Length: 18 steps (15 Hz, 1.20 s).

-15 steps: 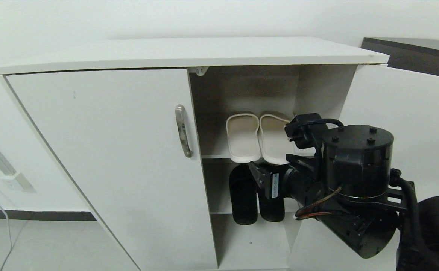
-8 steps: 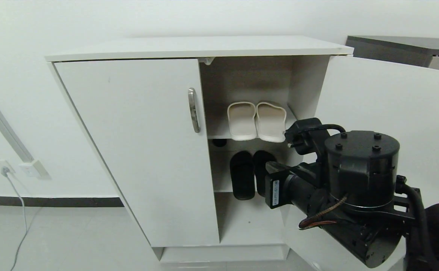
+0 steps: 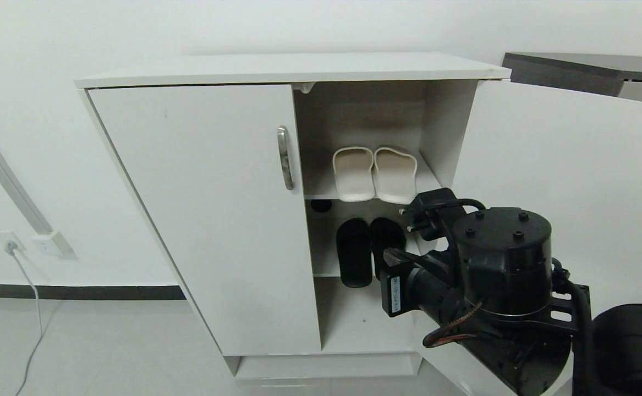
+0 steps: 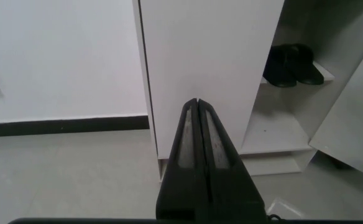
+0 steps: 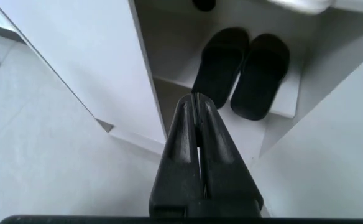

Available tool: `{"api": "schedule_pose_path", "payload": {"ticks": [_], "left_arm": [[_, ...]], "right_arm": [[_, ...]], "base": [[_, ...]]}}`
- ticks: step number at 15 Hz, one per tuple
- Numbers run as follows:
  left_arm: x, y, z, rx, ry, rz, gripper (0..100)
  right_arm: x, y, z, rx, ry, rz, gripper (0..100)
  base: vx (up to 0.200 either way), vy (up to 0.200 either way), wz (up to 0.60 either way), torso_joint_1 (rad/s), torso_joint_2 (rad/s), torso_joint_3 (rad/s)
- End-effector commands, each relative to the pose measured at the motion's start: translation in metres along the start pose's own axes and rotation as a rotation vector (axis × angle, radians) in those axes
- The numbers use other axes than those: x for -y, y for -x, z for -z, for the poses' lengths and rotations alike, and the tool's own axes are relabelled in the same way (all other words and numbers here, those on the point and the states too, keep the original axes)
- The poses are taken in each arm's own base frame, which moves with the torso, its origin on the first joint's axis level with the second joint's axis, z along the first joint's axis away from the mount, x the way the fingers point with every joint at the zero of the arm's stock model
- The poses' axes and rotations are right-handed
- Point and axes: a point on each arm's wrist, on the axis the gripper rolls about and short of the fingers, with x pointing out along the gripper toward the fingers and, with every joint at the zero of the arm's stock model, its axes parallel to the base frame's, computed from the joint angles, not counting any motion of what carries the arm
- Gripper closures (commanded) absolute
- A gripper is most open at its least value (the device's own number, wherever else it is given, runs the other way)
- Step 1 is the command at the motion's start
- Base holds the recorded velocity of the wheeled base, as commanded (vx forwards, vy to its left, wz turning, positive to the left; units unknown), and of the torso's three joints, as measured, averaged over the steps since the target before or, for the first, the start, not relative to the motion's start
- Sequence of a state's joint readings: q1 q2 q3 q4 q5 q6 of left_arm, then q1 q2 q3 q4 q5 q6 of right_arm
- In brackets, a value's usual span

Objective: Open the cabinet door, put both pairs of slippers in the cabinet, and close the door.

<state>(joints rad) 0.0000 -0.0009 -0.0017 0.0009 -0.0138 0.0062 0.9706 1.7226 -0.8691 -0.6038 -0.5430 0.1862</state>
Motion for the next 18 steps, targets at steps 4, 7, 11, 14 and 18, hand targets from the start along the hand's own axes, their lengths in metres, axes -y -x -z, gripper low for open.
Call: {"api": "schedule_pose_path", "payload": {"ticks": [4, 7, 11, 14, 18], "left_arm": [[0.0, 0.0, 0.0, 0.0, 0.0, 0.0, 100], [0.0, 0.0, 0.0, -0.002, 0.0, 0.0, 100], [0.0, 0.0, 0.0, 0.0, 0.0, 0.0, 100], [0.0, 0.0, 0.0, 0.0, 0.0, 0.0, 100], [0.0, 0.0, 0.0, -0.003, 0.0, 0.0, 100]], "right_arm": [[-0.002, -0.005, 0.01, -0.015, 0.005, -0.029, 100], [0.0, -0.006, 0.012, -0.002, 0.002, -0.033, 100], [0.001, -0.008, 0.015, -0.012, 0.009, -0.024, 100], [0.002, -0.012, 0.019, -0.024, 0.014, -0.018, 100], [0.003, -0.014, 0.022, -0.033, 0.019, -0.015, 100]], "base": [[-0.2, 0.0, 0.0, 0.005, 0.0, -0.001], [-0.2, 0.0, 0.0, -0.002, 0.0, -0.001], [-0.2, 0.0, 0.0, 0.004, 0.0, 0.0], [0.0, 0.0, 0.0, 0.0, 0.0, 0.0], [0.0, 0.0, 0.0, 0.0, 0.0, 0.0]]}}
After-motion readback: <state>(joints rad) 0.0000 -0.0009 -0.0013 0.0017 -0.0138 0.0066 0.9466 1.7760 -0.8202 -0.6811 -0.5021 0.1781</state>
